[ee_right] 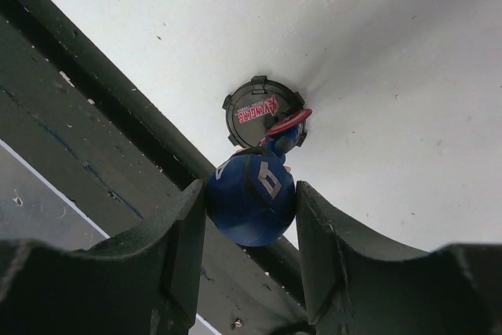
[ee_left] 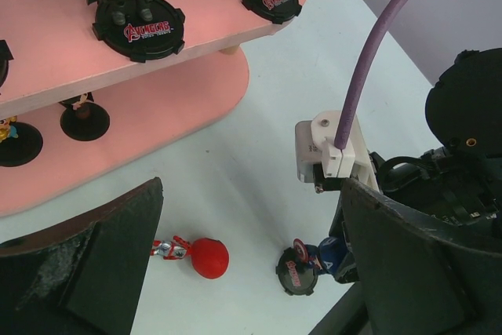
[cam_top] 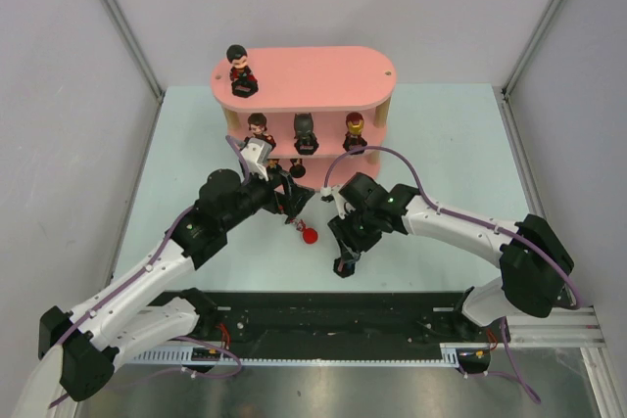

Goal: Place and organize the plastic toys onto the shelf

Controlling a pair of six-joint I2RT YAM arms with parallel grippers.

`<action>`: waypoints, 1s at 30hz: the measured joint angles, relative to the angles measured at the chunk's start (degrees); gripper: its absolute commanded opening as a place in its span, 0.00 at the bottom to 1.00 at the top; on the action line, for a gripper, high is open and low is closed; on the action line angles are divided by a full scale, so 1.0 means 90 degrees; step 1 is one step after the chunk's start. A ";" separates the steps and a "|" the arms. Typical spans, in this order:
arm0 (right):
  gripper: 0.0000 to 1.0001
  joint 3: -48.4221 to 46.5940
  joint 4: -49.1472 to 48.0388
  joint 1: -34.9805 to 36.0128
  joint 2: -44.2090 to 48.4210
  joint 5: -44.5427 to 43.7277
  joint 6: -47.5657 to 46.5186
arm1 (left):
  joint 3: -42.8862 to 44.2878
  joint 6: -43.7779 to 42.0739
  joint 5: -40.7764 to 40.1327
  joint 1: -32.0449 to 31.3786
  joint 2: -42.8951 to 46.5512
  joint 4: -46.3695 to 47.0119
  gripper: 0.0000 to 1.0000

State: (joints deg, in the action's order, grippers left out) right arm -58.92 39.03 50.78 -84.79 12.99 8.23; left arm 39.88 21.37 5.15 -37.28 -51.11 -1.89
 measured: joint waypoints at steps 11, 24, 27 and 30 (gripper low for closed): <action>0.76 -0.0005 0.0015 -0.0153 0.0000 0.0185 -0.0078 | 0.0000 0.0000 0.0000 0.0000 0.0032 -0.0053 1.00; 0.96 -0.0005 -0.0272 -0.0177 0.0053 0.0692 0.0168 | -0.0002 0.0000 0.0000 0.0000 0.0221 -0.0073 1.00; 0.97 -0.0002 -0.0488 -0.0369 0.0325 0.0872 0.0449 | -0.0017 -0.0012 0.0000 0.0000 0.0333 -0.0046 1.00; 0.97 -0.0005 -0.0753 -0.0903 0.0874 0.0959 0.0862 | -0.0109 -0.0061 0.0002 0.0000 0.0527 0.0039 1.00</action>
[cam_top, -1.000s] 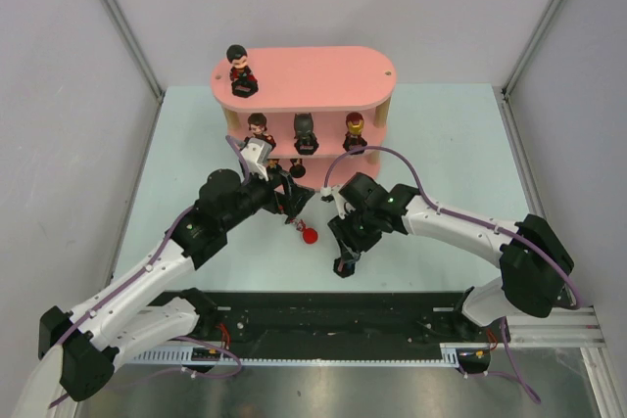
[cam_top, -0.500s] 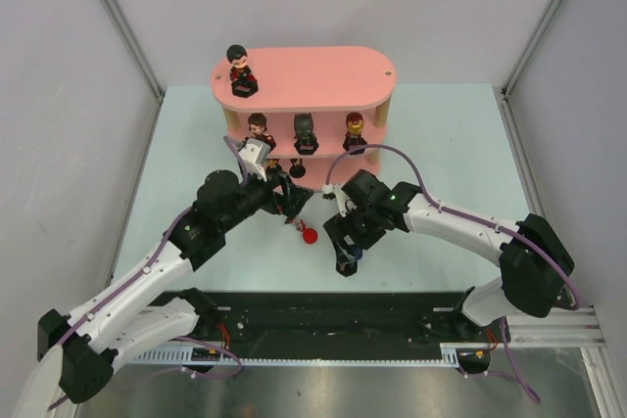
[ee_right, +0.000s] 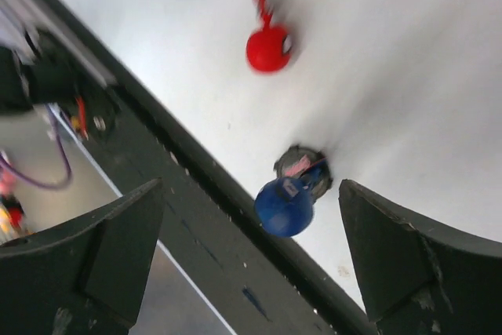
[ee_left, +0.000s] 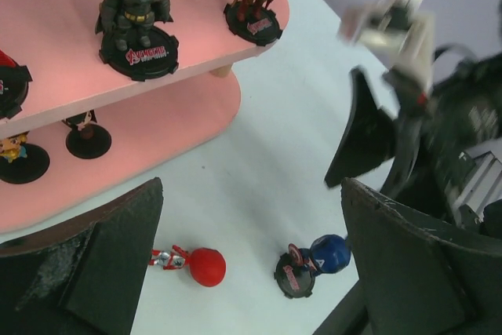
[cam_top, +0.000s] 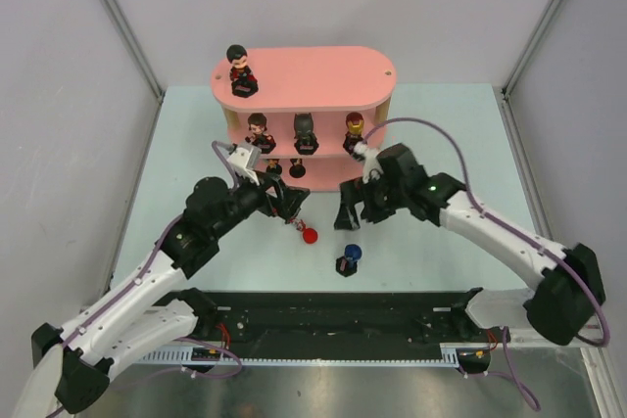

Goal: Place and organize the plastic toys onto the shelf

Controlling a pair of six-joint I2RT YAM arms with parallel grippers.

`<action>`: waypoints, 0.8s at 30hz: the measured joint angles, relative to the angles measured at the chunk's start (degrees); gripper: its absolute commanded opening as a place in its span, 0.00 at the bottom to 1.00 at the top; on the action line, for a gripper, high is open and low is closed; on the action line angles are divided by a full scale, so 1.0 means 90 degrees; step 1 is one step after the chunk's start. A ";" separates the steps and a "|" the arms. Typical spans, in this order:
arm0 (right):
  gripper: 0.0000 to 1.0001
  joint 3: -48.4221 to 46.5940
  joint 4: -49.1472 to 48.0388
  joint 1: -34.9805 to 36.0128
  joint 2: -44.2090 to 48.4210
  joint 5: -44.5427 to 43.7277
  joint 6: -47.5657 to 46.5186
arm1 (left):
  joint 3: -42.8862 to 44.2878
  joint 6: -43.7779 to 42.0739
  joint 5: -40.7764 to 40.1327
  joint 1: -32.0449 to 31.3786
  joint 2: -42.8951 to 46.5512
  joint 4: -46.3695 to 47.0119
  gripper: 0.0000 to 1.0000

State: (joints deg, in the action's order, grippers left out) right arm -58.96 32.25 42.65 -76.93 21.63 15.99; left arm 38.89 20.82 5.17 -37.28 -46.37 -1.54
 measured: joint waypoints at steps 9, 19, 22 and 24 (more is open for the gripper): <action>0.98 -0.0024 -0.0039 -0.1620 0.1707 -0.0937 0.0957 | -0.0512 -0.0325 0.0782 -0.0095 -0.0291 0.1144 1.00; 0.98 0.0080 0.0216 -0.2113 0.2042 -0.1214 0.1103 | -0.0933 -0.1647 0.1265 -0.1712 -0.1741 0.2021 1.00; 0.98 0.0163 0.0304 -0.2276 0.2110 -0.1207 0.1098 | -0.0942 -0.1948 0.1200 -0.2074 -0.2021 0.2188 1.00; 0.98 0.0219 0.0352 -0.2397 0.2161 -0.1180 0.1088 | -0.0981 -0.2076 0.1141 -0.2220 -0.2144 0.2314 1.00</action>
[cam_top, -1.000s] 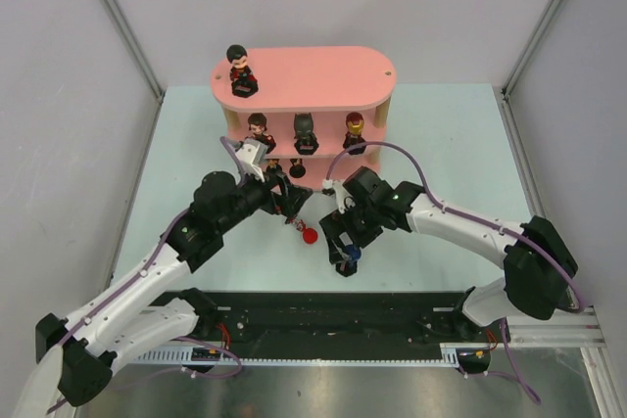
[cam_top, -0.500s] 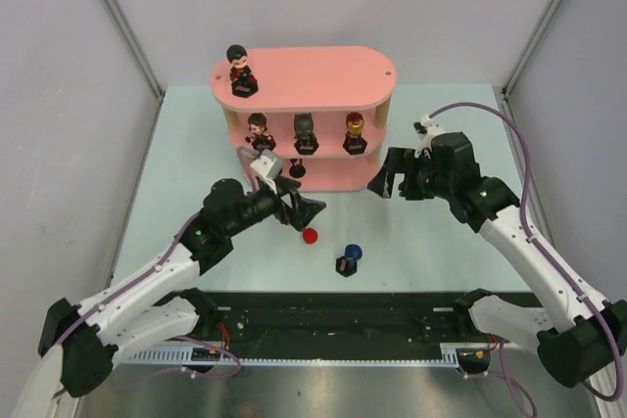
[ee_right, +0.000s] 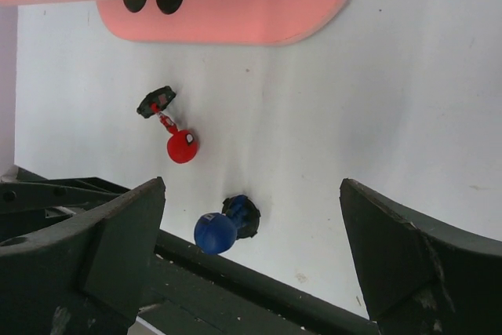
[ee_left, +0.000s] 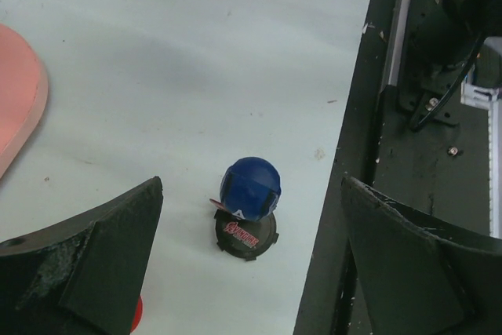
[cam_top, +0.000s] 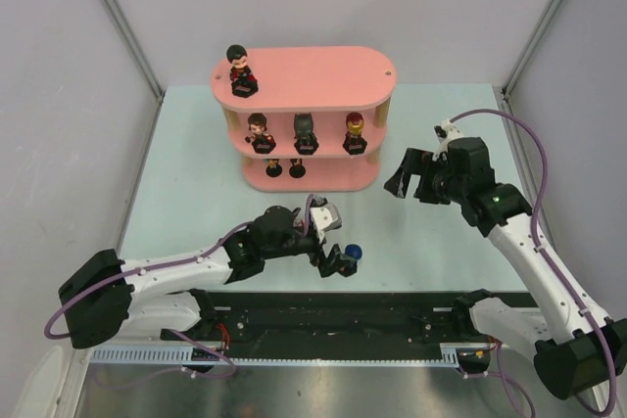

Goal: Place and organize the plastic toys onto the shelf

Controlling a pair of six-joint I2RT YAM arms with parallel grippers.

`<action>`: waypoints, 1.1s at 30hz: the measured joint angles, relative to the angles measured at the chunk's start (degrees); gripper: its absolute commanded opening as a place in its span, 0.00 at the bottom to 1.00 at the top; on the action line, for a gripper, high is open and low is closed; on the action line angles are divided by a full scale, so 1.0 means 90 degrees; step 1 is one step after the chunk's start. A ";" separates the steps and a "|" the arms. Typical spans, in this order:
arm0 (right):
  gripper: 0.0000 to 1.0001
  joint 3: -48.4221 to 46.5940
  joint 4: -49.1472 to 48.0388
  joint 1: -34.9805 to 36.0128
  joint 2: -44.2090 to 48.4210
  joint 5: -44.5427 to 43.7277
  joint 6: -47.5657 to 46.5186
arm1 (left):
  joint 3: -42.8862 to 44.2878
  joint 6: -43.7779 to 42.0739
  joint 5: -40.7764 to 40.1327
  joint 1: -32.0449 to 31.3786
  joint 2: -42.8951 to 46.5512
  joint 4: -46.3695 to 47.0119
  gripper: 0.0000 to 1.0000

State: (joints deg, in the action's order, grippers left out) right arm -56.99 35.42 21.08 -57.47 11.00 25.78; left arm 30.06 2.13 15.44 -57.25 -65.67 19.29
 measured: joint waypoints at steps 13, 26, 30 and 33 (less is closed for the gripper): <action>0.99 0.0121 0.0100 -0.0457 0.0175 0.0206 -0.0109 | -0.0083 -0.0510 -0.0425 -0.0253 -0.0741 0.0296 0.95; 0.99 0.0206 0.0206 -0.0648 0.0287 0.0311 -0.0182 | 0.0228 -0.0697 -0.0607 -0.0389 -0.1416 0.0328 0.82; 0.99 0.0214 0.0240 -0.0707 0.0287 0.0342 -0.0214 | 0.0364 -0.0731 -0.0648 -0.0401 -0.1576 0.0386 0.70; 0.99 0.0214 0.0253 -0.0758 0.0287 0.0379 -0.0231 | 0.0457 -0.0746 -0.0646 -0.0408 -0.1727 0.0415 0.63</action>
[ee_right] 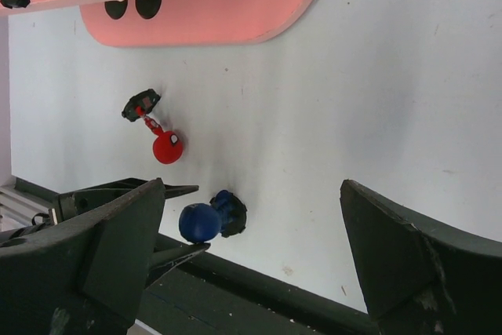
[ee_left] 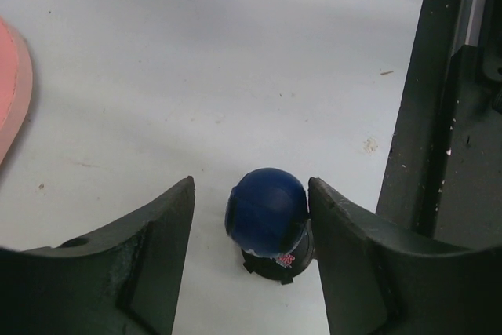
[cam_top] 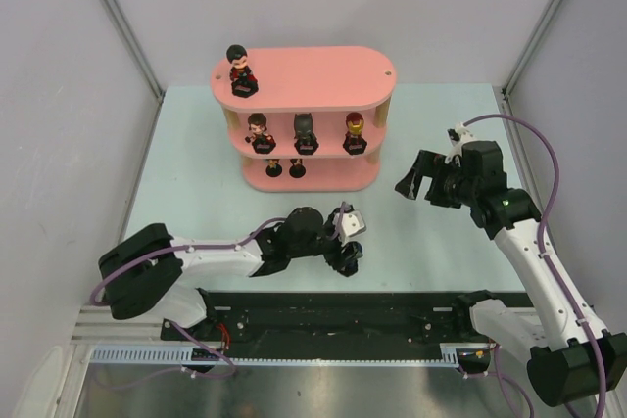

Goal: Place and organize the plastic toys onto the shelf

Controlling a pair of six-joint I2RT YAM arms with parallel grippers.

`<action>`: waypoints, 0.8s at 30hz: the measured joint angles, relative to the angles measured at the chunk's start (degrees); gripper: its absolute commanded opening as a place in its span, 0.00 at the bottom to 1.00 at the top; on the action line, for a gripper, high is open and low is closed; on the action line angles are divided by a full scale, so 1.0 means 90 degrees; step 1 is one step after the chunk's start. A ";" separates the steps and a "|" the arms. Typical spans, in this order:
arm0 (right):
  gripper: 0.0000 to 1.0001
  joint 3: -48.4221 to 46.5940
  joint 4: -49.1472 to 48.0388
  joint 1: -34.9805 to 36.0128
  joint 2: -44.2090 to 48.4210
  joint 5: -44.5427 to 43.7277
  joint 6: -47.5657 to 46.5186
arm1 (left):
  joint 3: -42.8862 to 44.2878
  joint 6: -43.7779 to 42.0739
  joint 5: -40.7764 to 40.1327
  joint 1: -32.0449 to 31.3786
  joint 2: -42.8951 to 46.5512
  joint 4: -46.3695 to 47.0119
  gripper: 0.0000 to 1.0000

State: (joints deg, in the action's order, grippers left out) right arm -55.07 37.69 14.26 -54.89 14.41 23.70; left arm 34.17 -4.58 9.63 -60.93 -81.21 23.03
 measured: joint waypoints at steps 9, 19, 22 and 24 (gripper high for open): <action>0.99 0.0051 0.0044 -0.0090 0.0005 0.0007 -0.0046 | 0.0240 -0.0005 0.0000 -0.0010 -0.0291 -0.0024 0.44; 0.99 0.0070 0.0046 -0.0131 0.0005 0.0007 -0.0049 | 0.0425 0.0007 0.0034 -0.0010 -0.0386 -0.0221 0.00; 0.99 0.0070 0.0046 -0.0151 0.0012 -0.0002 -0.0049 | 0.0432 0.0032 0.0083 -0.0010 -0.0389 -0.0240 0.00; 0.99 0.0070 0.0046 -0.0153 0.0034 -0.0036 -0.0049 | 0.0432 0.0075 0.0114 -0.0010 -0.0389 -0.0243 0.00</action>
State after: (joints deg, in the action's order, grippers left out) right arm -54.43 38.11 12.88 -54.59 14.09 23.27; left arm 38.06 -3.90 10.66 -61.01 -84.71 20.84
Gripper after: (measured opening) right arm 0.990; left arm 0.469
